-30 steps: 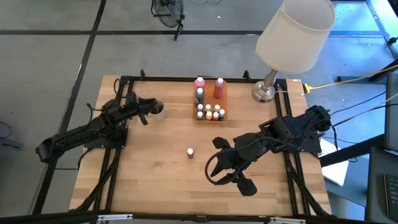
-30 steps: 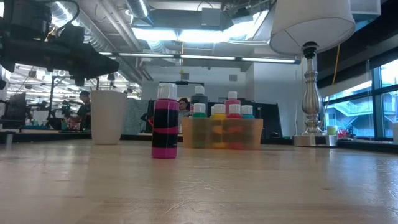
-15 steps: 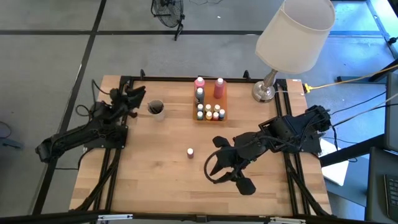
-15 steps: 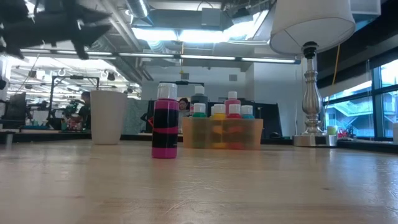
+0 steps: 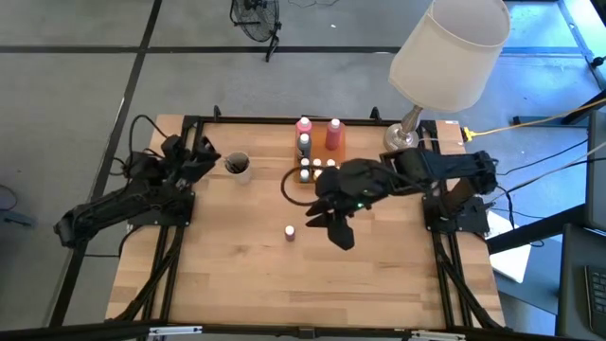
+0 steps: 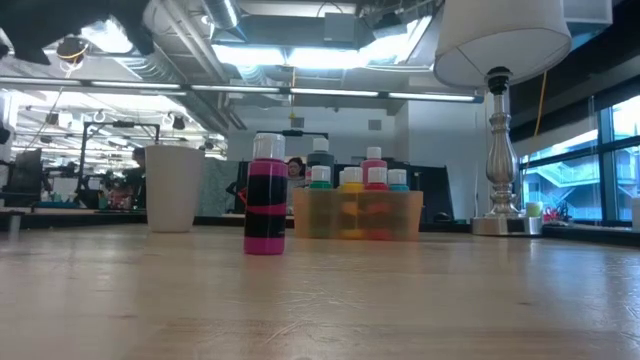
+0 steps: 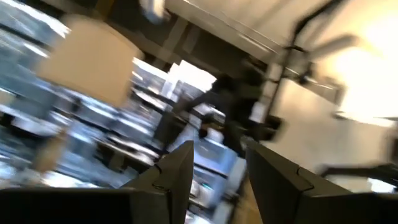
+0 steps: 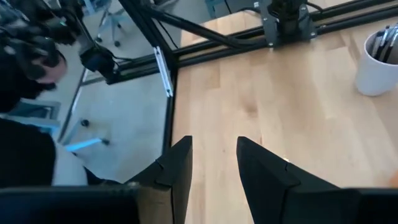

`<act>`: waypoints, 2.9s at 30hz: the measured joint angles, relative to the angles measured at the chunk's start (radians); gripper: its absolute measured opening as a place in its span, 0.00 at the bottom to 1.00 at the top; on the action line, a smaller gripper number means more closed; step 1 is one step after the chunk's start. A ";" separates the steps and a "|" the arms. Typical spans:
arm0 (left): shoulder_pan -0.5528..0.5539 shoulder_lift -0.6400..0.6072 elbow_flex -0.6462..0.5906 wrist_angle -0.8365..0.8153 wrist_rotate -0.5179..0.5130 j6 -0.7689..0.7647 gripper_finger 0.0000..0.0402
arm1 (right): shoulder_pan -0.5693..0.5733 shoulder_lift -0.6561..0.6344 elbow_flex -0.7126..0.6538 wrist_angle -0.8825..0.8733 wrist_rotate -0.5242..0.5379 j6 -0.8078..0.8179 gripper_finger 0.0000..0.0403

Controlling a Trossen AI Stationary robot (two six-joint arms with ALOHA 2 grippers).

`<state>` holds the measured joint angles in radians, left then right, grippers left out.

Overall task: Pick & Place Paint Supplies
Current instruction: Put the small dark pink paint bottle into the orange bin

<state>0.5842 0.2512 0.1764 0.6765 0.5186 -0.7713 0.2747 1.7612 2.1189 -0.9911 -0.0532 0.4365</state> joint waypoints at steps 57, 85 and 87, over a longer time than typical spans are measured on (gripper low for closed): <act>-1.216 0.155 0.239 0.000 -1.077 0.733 0.36 | -0.067 0.388 0.000 -0.085 0.062 -0.031 0.76; -1.220 0.098 0.239 -0.004 -1.048 0.775 0.36 | -0.092 0.484 0.000 -0.082 -0.013 0.237 0.76; -1.220 0.098 0.239 -0.004 -1.048 0.776 0.36 | -0.098 0.484 0.000 -0.082 -0.018 0.237 0.76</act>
<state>-0.6353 0.3489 0.4152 0.6727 -0.5297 0.0044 0.1769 2.2456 2.1189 -1.0733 -0.0711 0.6739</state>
